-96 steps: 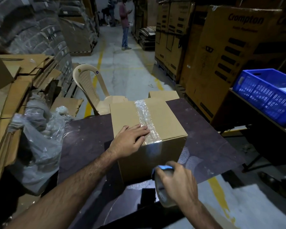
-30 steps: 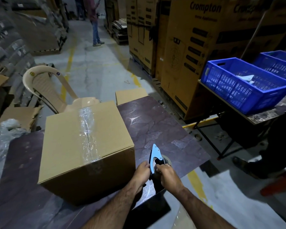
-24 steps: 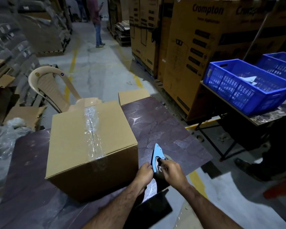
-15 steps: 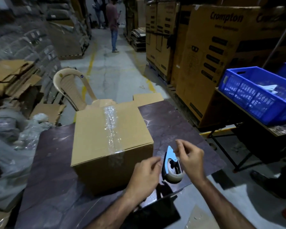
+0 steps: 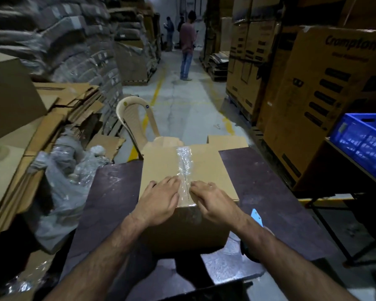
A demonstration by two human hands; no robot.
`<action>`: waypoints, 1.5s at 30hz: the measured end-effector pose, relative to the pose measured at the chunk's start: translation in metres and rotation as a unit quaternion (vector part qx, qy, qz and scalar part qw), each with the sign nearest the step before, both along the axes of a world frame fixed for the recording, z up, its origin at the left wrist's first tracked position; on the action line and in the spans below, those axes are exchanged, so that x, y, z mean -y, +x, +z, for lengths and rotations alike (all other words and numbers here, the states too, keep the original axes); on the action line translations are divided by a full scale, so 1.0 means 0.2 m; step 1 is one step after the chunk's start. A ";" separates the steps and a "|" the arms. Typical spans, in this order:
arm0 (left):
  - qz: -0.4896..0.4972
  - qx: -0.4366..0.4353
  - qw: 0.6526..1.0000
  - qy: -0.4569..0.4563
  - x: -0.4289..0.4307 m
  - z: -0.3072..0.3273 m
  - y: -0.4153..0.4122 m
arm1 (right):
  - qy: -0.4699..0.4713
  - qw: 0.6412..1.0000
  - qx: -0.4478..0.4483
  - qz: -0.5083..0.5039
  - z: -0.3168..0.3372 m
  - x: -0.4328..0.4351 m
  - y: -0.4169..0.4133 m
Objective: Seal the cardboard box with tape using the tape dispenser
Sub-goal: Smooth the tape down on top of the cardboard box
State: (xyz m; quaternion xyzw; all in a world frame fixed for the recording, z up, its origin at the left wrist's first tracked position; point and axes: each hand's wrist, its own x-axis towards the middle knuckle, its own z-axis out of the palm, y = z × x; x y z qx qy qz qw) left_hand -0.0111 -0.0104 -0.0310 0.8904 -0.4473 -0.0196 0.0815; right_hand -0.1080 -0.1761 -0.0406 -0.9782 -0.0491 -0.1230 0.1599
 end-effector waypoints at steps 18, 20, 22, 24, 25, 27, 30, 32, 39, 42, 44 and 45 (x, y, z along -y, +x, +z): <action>0.044 -0.003 0.999 0.028 -0.03 -0.05 0.20 | -0.108 0.989 -0.099 -0.024 0.04 -0.09 0.10; 0.044 -0.004 0.999 0.026 -0.04 -0.05 0.21 | -0.104 0.989 -0.099 -0.037 0.05 -0.06 0.14; 0.047 -0.003 0.999 0.023 -0.04 -0.05 0.22 | -0.105 0.989 -0.095 -0.042 0.04 -0.05 0.09; 0.049 0.001 0.999 0.015 -0.04 -0.06 0.21 | -0.092 0.990 -0.093 -0.047 0.03 -0.01 0.00; 0.048 0.001 0.999 0.013 -0.04 -0.06 0.22 | -0.085 0.991 -0.088 -0.053 0.04 0.01 -0.02; 0.049 -0.002 0.999 0.012 -0.03 -0.07 0.22 | -0.063 0.993 -0.075 -0.062 0.07 0.01 -0.01; 0.052 0.002 0.999 0.011 -0.04 -0.07 0.21 | -0.067 0.994 -0.069 -0.042 0.07 -0.07 0.04; 0.050 0.001 0.999 0.009 -0.04 -0.06 0.20 | -0.092 0.992 -0.077 -0.047 0.04 -0.10 0.04; 0.050 0.004 0.999 0.008 -0.04 -0.06 0.20 | -0.068 0.984 -0.105 -0.129 0.04 -0.03 0.00; 0.051 -0.003 0.999 0.005 -0.04 -0.06 0.20 | -0.070 0.990 -0.088 -0.081 0.05 -0.13 -0.03; 0.049 -0.001 0.999 0.009 -0.04 -0.06 0.20 | -0.082 0.988 -0.088 -0.095 0.04 -0.17 -0.04; 0.047 0.001 0.999 0.011 -0.04 -0.07 0.20 | -0.085 0.986 -0.090 -0.111 0.03 -0.16 -0.04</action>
